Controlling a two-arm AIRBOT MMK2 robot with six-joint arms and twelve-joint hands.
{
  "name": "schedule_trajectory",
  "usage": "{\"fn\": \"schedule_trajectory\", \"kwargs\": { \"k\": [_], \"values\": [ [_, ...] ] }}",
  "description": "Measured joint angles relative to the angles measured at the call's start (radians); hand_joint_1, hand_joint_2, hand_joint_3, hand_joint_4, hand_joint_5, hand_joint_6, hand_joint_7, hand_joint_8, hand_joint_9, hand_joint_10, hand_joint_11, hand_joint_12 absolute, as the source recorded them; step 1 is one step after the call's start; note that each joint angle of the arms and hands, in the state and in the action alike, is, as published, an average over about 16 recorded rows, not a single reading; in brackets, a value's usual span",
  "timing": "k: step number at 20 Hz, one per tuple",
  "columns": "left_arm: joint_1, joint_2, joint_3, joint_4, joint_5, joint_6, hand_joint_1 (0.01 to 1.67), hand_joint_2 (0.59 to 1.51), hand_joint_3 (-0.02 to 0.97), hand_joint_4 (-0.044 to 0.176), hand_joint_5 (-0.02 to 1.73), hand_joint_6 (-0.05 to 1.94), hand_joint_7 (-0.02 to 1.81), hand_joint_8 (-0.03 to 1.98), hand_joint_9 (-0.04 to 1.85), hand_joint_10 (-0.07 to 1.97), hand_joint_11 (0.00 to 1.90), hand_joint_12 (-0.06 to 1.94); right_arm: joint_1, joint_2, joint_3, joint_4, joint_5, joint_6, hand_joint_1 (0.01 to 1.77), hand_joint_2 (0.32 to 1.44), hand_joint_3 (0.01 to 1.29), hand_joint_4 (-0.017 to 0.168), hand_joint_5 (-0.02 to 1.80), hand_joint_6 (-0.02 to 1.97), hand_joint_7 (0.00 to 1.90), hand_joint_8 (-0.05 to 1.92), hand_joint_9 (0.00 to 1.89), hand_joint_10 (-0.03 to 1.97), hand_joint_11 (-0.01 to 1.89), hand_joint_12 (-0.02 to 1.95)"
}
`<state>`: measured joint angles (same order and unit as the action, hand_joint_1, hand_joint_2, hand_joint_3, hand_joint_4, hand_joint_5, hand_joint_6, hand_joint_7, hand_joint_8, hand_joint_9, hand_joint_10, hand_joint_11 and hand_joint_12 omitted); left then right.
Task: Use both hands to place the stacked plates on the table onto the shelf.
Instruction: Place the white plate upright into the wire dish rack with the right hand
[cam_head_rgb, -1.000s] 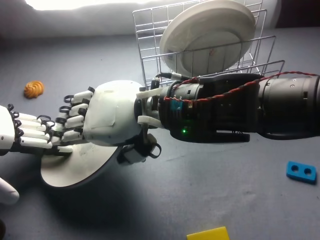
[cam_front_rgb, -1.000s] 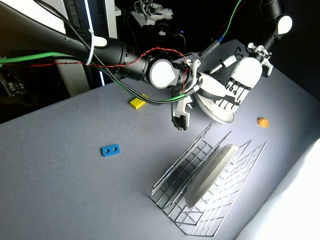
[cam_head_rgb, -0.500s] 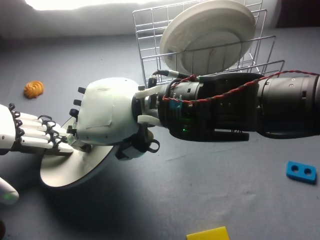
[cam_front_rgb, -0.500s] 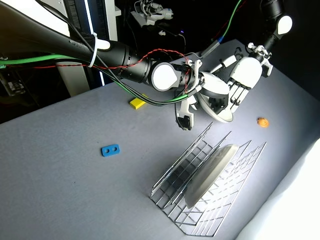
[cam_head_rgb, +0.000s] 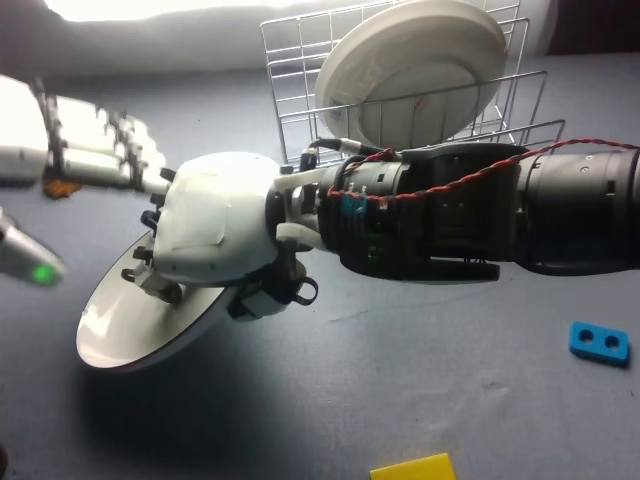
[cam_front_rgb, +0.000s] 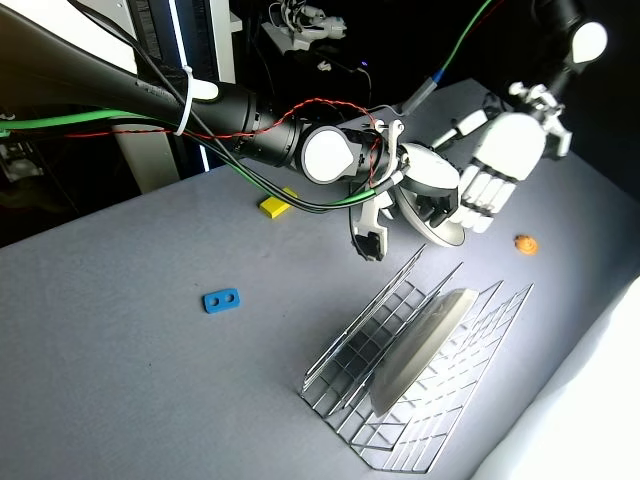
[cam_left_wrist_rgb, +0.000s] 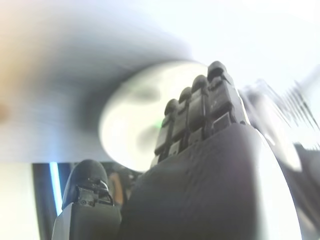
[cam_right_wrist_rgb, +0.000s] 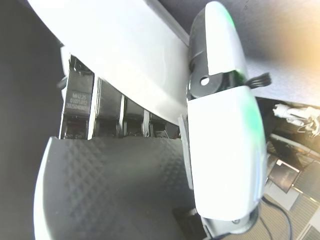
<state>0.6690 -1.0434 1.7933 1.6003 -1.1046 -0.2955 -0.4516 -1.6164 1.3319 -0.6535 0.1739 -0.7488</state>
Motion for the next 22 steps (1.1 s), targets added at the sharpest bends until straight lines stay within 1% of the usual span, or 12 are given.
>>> {"fn": "schedule_trajectory", "kwargs": {
  "k": [5, 8, 16, 19, 22],
  "values": [
    [-0.104, 0.016, 0.001, 0.033, -0.006, -0.002, 0.02, 1.165, 0.004, 0.001, 0.01, 0.02, 0.02, -0.01, 0.02, 0.02, 0.02, 0.02, 0.026, 0.059, -0.072, 0.067, -0.032, 0.000, 1.24, 1.01, 0.01, -0.009, 0.70, 0.86, 0.81, 0.89, 0.93, 1.25, 0.72, 1.32],
    [-0.135, 0.023, 0.001, 0.041, -0.008, -0.002, 0.02, 1.166, 0.004, 0.002, 0.01, 0.02, 0.02, -0.01, 0.02, 0.02, 0.02, 0.02, 0.051, 0.114, -0.137, 0.122, -0.058, 0.000, 1.27, 1.02, 0.01, -0.006, 0.74, 0.94, 0.84, 0.95, 0.93, 1.24, 0.71, 1.32],
    [-0.132, 0.026, 0.002, 0.050, -0.009, -0.002, 0.02, 1.166, 0.005, 0.005, 0.02, 0.02, 0.02, -0.01, 0.02, 0.02, 0.02, 0.02, 0.122, 0.289, -0.341, 0.242, -0.126, 0.003, 1.34, 1.04, 0.01, -0.004, 0.81, 1.09, 0.91, 1.05, 0.92, 1.22, 0.71, 1.33],
    [-0.125, 0.026, 0.002, 0.050, -0.009, -0.002, 0.02, 1.166, 0.005, 0.004, 0.02, 0.02, 0.02, -0.01, 0.02, 0.02, 0.02, 0.02, 0.144, 0.341, -0.399, 0.269, -0.147, 0.010, 1.35, 1.05, 0.01, -0.005, 0.82, 1.10, 0.92, 1.05, 0.90, 1.21, 0.71, 1.34],
    [-0.117, 0.026, 0.002, 0.049, -0.008, -0.002, 0.02, 1.166, 0.005, 0.004, 0.02, 0.02, 0.02, -0.01, 0.02, 0.02, 0.02, 0.02, 0.165, 0.384, -0.442, 0.285, -0.162, 0.021, 1.36, 1.06, 0.01, -0.006, 0.82, 1.08, 0.93, 1.04, 0.90, 1.20, 0.71, 1.33]
  ]
}}
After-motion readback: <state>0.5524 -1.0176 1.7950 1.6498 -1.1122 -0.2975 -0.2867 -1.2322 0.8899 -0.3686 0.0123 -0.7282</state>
